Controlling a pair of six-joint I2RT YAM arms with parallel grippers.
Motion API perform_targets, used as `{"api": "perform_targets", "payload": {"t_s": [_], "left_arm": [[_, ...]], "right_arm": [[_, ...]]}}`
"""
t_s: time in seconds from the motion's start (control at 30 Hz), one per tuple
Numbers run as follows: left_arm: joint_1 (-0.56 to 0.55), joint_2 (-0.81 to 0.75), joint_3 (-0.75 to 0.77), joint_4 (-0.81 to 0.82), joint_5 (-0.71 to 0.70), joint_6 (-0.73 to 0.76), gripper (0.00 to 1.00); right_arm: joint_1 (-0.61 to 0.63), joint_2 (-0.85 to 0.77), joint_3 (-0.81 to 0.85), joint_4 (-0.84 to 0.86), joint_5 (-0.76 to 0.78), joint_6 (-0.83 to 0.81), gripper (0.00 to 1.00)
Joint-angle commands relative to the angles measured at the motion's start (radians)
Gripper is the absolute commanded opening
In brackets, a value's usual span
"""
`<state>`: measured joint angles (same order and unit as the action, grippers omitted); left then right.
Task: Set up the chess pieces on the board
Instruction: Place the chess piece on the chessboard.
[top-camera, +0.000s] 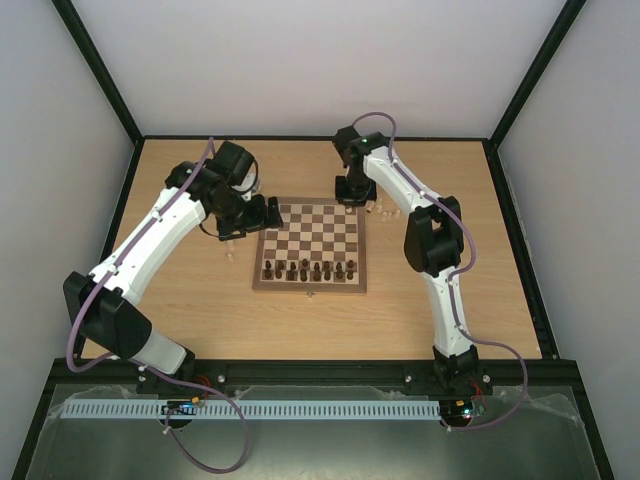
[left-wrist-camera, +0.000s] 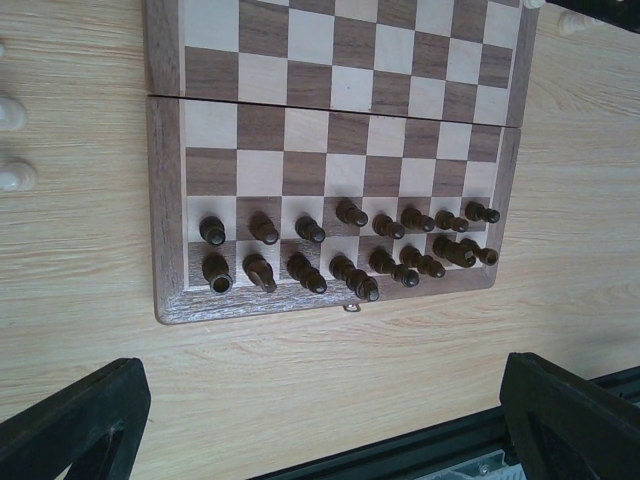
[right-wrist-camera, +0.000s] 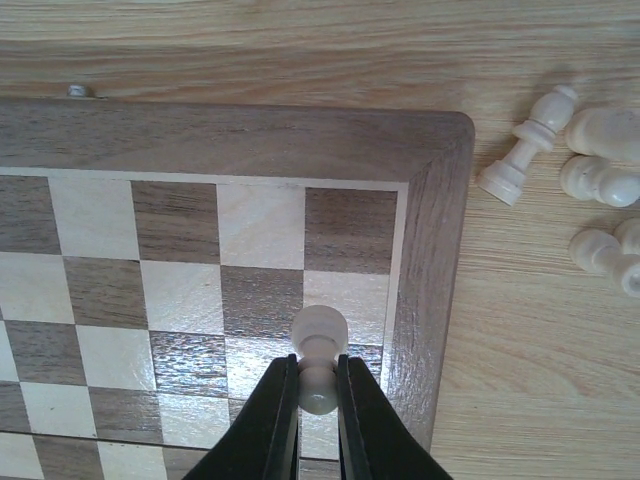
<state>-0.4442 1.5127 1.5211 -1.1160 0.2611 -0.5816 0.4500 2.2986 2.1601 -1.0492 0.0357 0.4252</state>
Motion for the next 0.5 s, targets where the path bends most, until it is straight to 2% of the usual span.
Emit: {"api": "perform_targets", "payload": {"t_s": [0.0,0.47], "left_arm": [[0.008,0.001,0.011,-0.024,-0.002,0.016,0.99],[0.009,-0.021,-0.015,-0.018,0.000,0.011,0.99]], "right_arm": [[0.011,0.019,0.005,-0.078,0.033,-0.016,0.08],[0.018,-0.014,-0.121,-0.024,0.029,-0.008,0.08]]}}
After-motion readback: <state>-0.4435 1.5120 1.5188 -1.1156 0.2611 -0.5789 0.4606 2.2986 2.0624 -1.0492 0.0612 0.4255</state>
